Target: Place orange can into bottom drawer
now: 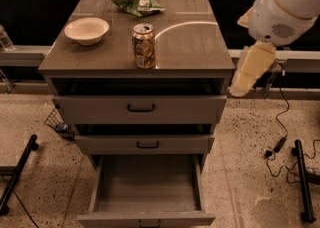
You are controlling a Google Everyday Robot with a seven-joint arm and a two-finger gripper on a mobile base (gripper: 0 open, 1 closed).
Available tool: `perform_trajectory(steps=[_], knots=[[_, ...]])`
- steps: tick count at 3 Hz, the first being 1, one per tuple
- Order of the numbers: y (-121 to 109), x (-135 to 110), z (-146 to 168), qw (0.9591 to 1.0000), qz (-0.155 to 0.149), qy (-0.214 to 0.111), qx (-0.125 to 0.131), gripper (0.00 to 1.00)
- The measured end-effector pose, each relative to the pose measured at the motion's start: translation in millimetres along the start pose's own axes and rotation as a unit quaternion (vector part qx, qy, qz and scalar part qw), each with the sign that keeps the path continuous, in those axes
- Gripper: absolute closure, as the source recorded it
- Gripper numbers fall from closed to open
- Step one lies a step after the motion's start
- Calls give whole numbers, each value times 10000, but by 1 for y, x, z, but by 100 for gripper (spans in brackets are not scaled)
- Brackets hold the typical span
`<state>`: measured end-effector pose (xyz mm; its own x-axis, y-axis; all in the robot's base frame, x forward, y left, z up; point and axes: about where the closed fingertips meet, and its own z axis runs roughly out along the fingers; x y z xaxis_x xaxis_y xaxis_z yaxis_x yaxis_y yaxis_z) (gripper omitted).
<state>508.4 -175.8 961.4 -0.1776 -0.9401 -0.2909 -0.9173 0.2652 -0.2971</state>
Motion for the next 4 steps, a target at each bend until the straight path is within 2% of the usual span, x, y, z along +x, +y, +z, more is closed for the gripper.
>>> perform_trajectory(steps=[1, 2, 3, 4], knots=[[-29, -36, 34, 9989, 148, -424, 130, 0], [-61, -74, 67, 9916, 664, -1072, 299, 0], [-84, -107, 91, 9779, 1202, -1693, 260, 0], [-97, -139, 110, 9630, 1554, -2201, 72, 0]])
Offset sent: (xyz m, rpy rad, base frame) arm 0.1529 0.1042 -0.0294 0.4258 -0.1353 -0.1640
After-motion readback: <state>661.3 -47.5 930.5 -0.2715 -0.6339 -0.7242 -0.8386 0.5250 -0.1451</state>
